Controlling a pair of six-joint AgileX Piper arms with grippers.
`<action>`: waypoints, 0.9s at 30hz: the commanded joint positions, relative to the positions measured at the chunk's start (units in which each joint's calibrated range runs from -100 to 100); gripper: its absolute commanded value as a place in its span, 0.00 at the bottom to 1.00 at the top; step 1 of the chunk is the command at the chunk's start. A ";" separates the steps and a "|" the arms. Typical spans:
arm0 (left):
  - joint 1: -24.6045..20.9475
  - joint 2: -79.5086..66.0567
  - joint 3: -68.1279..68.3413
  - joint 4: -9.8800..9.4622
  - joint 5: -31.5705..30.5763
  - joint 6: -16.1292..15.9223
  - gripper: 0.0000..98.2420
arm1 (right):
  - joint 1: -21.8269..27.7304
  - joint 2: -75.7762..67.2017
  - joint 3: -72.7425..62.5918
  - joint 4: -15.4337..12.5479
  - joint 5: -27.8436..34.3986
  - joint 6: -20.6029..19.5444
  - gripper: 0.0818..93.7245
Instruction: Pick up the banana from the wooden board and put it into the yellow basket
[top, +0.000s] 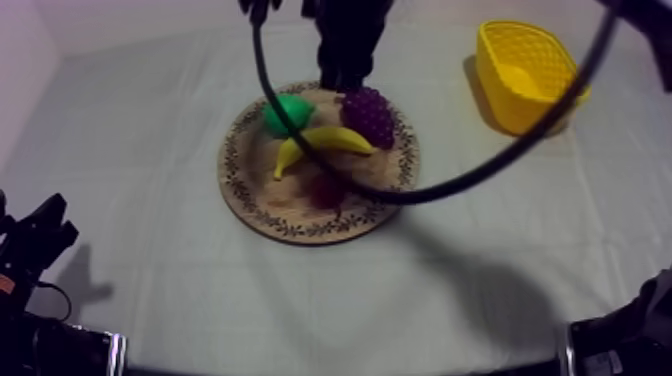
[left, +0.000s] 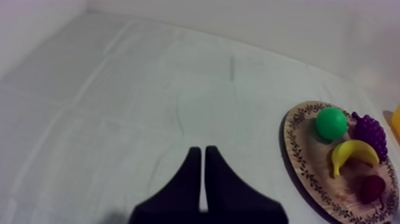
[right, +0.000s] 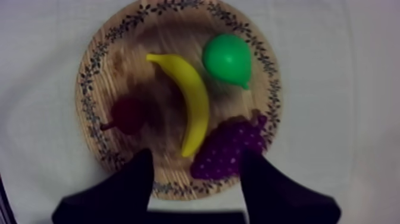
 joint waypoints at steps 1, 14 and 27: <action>0.02 0.00 0.01 0.00 -0.01 -0.01 0.00 | -0.09 5.46 -0.92 0.05 -0.47 0.16 0.47; 0.02 0.00 0.01 0.00 -0.01 -0.01 0.00 | 0.33 20.78 -6.00 1.41 -5.03 0.61 0.47; 0.02 0.00 0.01 0.00 -0.01 -0.01 0.00 | 1.40 29.08 -9.96 0.98 -6.66 1.78 0.46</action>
